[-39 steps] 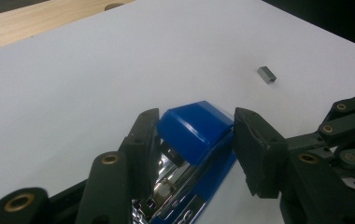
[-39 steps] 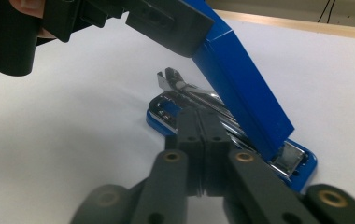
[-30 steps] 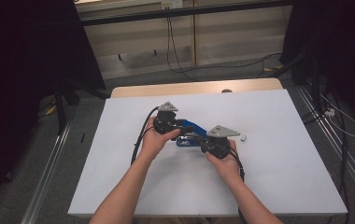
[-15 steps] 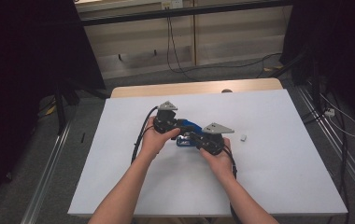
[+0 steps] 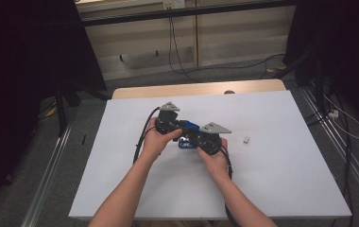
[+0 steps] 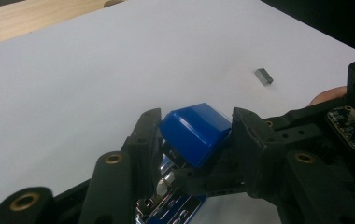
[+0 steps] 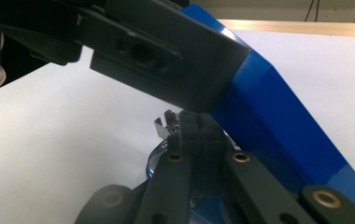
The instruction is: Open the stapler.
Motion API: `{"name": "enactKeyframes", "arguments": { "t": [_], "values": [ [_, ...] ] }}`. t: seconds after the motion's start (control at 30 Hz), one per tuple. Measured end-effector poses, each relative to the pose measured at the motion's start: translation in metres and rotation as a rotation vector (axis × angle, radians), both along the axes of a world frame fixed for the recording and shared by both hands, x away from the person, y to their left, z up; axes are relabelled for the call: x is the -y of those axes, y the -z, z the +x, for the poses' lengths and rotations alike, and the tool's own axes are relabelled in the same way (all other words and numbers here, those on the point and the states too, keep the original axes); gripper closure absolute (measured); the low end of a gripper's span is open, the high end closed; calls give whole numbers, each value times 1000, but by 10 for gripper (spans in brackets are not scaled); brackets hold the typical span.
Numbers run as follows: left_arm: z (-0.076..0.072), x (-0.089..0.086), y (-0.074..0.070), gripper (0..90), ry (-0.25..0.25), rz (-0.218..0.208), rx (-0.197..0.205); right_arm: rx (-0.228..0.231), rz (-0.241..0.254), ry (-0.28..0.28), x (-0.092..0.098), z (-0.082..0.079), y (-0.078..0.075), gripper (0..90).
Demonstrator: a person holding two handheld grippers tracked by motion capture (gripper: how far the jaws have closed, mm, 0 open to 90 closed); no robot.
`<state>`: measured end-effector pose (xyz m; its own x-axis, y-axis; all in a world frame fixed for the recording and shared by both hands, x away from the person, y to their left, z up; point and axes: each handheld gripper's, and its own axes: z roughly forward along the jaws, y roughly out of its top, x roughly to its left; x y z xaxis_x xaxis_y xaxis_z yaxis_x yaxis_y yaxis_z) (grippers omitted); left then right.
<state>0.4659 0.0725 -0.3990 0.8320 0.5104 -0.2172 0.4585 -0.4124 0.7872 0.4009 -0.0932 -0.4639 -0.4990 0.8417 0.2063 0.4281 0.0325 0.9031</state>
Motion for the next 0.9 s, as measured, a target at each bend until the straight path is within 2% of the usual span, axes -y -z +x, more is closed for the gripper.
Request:
{"name": "enactKeyframes", "arguments": {
  "t": [0.1, 0.2, 0.37, 0.5, 0.57, 0.9],
  "values": [
    [0, 0, 0, 547, -2, -4, 2, 1, 20, 3, -2, 1, -1, 900],
    [0, 0, 0, 547, -3, -6, 1, 5, 10, 2, -3, 1, -2, 900],
    [1, 0, 0, 545, -4, -9, 0, -9, 24, 30, -4, 2, 1, 900],
    [1, 0, 0, 540, -4, -8, 7, -6, 22, 30, -4, 2, 0, 900],
    [1, -1, -1, 501, -1, -29, 13, -3, 12, 29, -4, 2, 0, 900],
    [2, -14, -13, 510, -20, -89, 30, 11, -6, 44, -6, 0, 0, 900]
  ]
}}
